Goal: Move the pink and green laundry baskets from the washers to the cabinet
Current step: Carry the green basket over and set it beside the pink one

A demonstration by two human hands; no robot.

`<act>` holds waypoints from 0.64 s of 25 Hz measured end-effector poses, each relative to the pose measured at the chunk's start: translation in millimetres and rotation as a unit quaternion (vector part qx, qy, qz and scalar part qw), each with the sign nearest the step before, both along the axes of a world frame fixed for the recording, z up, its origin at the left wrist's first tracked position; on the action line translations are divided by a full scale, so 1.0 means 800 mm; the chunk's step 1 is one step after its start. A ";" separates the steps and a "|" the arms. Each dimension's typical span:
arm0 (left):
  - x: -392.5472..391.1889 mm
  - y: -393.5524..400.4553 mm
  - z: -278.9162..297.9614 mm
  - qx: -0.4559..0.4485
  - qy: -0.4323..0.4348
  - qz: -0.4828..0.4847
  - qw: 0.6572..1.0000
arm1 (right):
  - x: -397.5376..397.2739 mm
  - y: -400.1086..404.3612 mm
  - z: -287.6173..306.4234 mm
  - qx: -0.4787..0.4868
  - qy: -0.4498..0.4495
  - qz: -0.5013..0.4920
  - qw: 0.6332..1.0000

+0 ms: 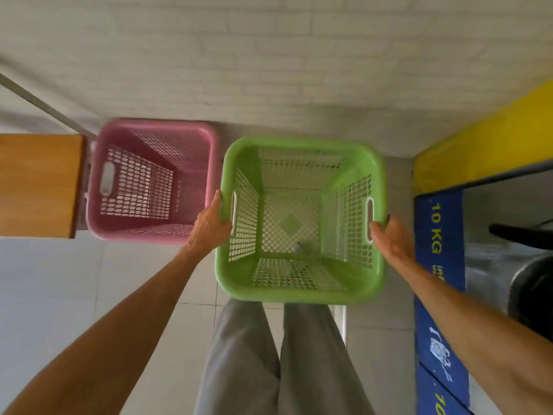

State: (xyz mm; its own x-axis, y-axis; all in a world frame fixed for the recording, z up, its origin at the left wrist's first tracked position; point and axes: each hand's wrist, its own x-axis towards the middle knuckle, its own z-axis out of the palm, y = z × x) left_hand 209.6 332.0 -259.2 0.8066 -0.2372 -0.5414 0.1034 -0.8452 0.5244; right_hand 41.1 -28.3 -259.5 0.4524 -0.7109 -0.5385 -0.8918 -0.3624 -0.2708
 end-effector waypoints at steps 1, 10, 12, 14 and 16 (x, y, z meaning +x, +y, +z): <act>0.010 -0.004 -0.019 0.004 0.008 0.008 1.000 | 0.008 -0.005 -0.021 0.005 0.014 0.008 1.000; 0.086 -0.026 -0.165 0.003 0.047 -0.024 0.999 | 0.065 -0.041 -0.164 0.026 0.065 0.092 0.993; 0.101 -0.035 -0.173 0.026 0.021 -0.050 0.998 | 0.079 -0.045 -0.174 0.021 0.059 0.097 0.993; 0.111 -0.042 -0.177 0.030 0.011 -0.064 0.997 | 0.093 -0.050 -0.181 0.016 0.055 0.095 0.994; 0.121 -0.045 -0.180 0.013 -0.002 -0.074 0.997 | 0.107 -0.055 -0.182 0.016 0.054 0.099 0.994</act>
